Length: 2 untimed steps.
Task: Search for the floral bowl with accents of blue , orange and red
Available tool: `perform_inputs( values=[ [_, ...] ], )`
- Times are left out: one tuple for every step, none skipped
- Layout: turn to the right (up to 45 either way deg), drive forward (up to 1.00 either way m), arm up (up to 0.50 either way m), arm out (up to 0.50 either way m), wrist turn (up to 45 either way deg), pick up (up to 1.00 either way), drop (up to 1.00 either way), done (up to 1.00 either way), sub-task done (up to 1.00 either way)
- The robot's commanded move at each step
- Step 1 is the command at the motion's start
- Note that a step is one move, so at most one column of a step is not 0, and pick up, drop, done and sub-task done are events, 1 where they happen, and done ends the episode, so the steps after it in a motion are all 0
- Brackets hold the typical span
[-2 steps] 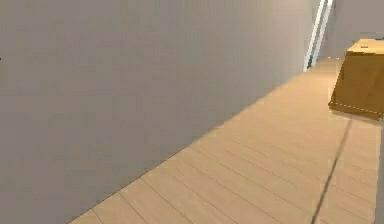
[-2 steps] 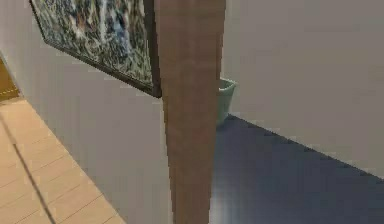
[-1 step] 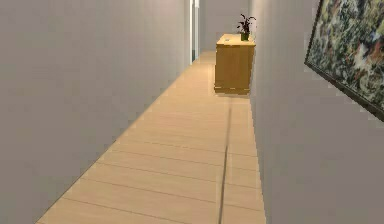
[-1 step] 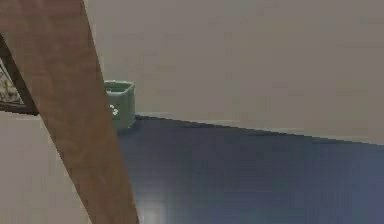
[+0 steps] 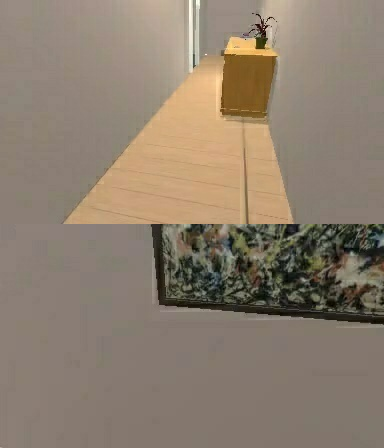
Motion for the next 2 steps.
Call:
perform_inputs(
  values=[
    [0.0, 1.0, 0.0, 0.0, 0.0, 0.0, 0.0, 0.0, 0.0],
    [3.0, 0.0, 0.0, 0.0, 0.0, 0.0, 0.0, 0.0, 0.0]
  ],
)
